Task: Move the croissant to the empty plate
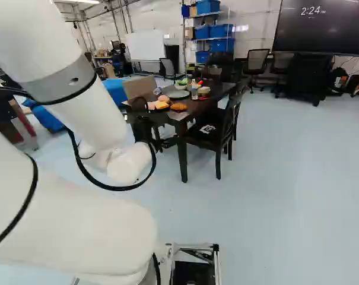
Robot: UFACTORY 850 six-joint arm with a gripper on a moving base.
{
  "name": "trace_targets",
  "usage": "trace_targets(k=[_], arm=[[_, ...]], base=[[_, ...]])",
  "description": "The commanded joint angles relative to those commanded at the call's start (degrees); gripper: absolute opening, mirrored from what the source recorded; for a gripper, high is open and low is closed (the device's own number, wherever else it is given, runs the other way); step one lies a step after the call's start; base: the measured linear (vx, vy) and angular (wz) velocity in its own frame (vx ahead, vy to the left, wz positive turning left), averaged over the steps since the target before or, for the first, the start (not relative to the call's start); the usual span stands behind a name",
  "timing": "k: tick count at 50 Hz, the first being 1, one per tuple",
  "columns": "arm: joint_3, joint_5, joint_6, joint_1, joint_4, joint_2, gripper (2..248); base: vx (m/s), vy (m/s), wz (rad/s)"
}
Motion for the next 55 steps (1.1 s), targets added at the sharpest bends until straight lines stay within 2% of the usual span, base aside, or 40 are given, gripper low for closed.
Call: trace_targets(k=[36,55], arm=[[0.0,0.0,0.0,0.0,0.0,0.0,247],[0.0,0.0,0.0,0.0,0.0,0.0,247]], base=[[0.146,0.026,-0.013],[0.145,0.02,-0.185]])
